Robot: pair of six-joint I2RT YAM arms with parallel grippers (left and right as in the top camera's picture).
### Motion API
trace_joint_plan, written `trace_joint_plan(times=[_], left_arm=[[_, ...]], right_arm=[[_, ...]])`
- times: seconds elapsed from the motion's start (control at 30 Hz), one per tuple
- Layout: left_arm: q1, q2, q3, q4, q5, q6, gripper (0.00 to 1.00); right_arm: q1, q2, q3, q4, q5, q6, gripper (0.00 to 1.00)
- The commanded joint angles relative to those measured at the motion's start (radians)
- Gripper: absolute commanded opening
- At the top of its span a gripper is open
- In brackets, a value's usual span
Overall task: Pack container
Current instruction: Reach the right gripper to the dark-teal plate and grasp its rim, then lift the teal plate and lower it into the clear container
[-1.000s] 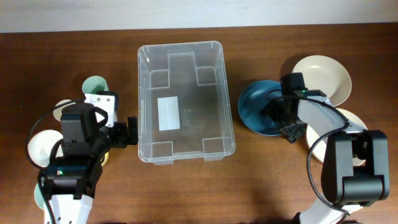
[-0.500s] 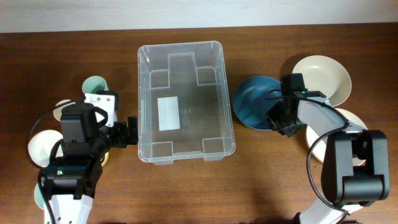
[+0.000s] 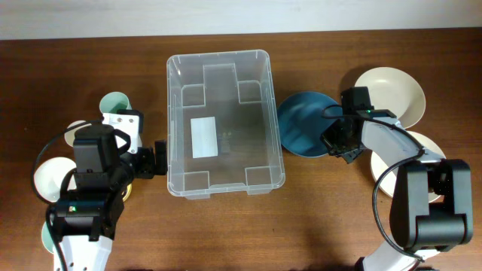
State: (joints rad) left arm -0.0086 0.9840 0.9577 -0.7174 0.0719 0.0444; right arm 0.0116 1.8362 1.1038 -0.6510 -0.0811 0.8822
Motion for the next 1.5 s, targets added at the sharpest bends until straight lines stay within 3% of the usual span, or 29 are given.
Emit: trace_joint_plan(times=[0.0, 0.6, 0.73, 0.83, 0.97, 1.2, 1.47], left_arm=[[-0.004, 0.0, 0.023, 0.003, 0.011, -0.006, 1.0], [-0.004, 0.0, 0.023, 0.003, 0.011, -0.006, 0.99], [-0.003, 0.0, 0.023, 0.003, 0.011, -0.006, 0.99], [-0.004, 0.0, 0.023, 0.003, 0.011, -0.006, 0.99], [-0.003, 0.0, 0.023, 0.003, 0.011, -0.006, 1.0], [-0.004, 0.0, 0.023, 0.003, 0.011, -0.006, 1.0], [-0.004, 0.0, 0.023, 0.003, 0.011, -0.006, 0.99]], right_arm=[[0.0, 0.016, -0.015, 0.007, 0.032, -0.009, 0.04], [0.0, -0.341, 0.126, 0.098, 0.085, -0.196, 0.04], [0.034, -0.448, 0.127, 0.225, -0.013, -0.448, 0.04], [0.089, -0.473, 0.164, 0.224, -0.083, -0.624, 0.04], [0.201, -0.45, 0.274, 0.082, -0.057, -0.762, 0.04], [0.364, -0.292, 0.552, -0.126, 0.101, -0.734, 0.04], [0.438, -0.002, 0.66, -0.106, 0.093, -0.682, 0.04]])
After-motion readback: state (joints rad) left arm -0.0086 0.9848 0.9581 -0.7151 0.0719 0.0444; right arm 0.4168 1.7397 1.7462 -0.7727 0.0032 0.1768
